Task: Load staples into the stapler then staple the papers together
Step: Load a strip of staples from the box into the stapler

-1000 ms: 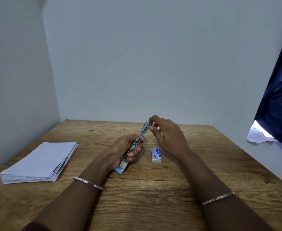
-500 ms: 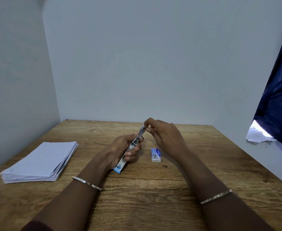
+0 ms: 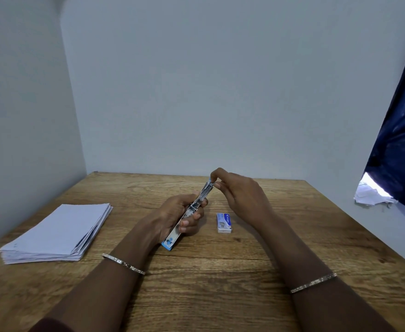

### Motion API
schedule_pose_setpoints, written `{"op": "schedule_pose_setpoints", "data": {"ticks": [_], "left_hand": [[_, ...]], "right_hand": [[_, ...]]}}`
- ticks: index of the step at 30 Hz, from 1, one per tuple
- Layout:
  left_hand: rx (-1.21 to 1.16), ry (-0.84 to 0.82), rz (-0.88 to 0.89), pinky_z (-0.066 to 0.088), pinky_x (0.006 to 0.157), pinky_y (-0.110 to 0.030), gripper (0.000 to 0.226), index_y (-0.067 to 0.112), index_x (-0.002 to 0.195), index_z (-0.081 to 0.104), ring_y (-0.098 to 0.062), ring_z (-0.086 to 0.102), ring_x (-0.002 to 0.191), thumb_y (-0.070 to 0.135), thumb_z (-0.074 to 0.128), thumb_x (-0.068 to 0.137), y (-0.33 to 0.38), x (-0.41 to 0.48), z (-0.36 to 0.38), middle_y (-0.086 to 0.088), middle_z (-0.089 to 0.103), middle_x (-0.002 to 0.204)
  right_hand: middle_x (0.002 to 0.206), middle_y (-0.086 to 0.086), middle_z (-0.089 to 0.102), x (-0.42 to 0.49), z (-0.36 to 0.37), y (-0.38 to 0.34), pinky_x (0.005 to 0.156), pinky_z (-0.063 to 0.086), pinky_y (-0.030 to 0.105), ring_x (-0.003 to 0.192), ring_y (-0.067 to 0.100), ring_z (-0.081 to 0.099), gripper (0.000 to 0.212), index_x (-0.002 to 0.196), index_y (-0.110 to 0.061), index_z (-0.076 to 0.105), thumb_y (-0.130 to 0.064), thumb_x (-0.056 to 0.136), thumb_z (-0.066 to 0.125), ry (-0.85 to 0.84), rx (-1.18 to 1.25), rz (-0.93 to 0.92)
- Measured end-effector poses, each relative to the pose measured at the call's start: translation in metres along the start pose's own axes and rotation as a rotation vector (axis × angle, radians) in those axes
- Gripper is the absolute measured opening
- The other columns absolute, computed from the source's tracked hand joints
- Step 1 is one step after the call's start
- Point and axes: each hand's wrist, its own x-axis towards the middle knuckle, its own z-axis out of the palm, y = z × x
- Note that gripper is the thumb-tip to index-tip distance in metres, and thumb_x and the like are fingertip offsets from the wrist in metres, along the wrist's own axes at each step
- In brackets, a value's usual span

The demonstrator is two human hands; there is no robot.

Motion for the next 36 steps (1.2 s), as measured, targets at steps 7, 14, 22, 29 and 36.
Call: {"op": "schedule_pose_setpoints", "data": {"ticks": [7, 14, 22, 29, 36], "left_hand": [[0.0, -0.034, -0.028, 0.028, 0.026, -0.012, 0.028, 0.005, 0.084, 0.05, -0.007, 0.033, 0.023, 0.019, 0.036, 0.104, 0.0, 0.0, -0.002, -0.005, 0.048, 0.049], [-0.005, -0.004, -0.007, 0.028, 0.026, -0.012, 0.033, 0.005, 0.086, 0.051, -0.006, 0.032, 0.024, 0.025, 0.034, 0.107, 0.0, 0.002, -0.002, -0.005, 0.048, 0.049], [0.04, 0.044, 0.029, 0.029, 0.028, -0.012, 0.028, 0.006, 0.086, 0.054, -0.007, 0.033, 0.026, 0.023, 0.04, 0.105, 0.001, -0.001, 0.002, -0.005, 0.047, 0.052], [0.069, 0.038, 0.054, 0.029, 0.029, -0.012, 0.03, 0.007, 0.089, 0.053, -0.007, 0.032, 0.026, 0.027, 0.038, 0.106, 0.0, -0.002, 0.006, -0.005, 0.048, 0.051], [0.105, 0.035, 0.073, 0.028, 0.03, -0.013, 0.031, 0.007, 0.092, 0.053, -0.007, 0.033, 0.028, 0.028, 0.036, 0.107, -0.001, -0.003, 0.007, -0.005, 0.049, 0.053]], "right_hand": [[0.074, 0.0, 0.064, 0.0, 0.001, -0.001, 0.06, 0.051, 0.036, 0.065, 0.026, 0.06, 0.01, 0.108, -0.024, 0.055, -0.031, 0.105, 0.048, 0.014, -0.021, -0.051], [0.086, -0.003, 0.073, -0.003, 0.005, -0.002, 0.062, 0.053, 0.027, 0.067, 0.015, 0.067, 0.01, 0.111, -0.025, 0.054, -0.021, 0.102, 0.055, 0.087, 0.498, 0.306], [0.087, 0.002, 0.079, 0.005, 0.012, -0.015, 0.057, 0.041, 0.024, 0.072, 0.009, 0.068, 0.012, 0.099, -0.019, 0.072, -0.016, 0.087, 0.073, 0.026, 1.062, 0.731], [0.077, 0.005, 0.077, 0.01, 0.023, -0.021, 0.047, 0.042, 0.022, 0.065, 0.017, 0.07, 0.012, 0.099, -0.007, 0.068, -0.01, 0.088, 0.071, 0.123, 1.336, 0.862], [0.078, 0.007, 0.078, 0.01, 0.029, -0.021, 0.048, 0.044, 0.023, 0.062, 0.013, 0.069, 0.007, 0.095, -0.006, 0.07, -0.01, 0.091, 0.067, 0.188, 1.2, 0.816]]}}
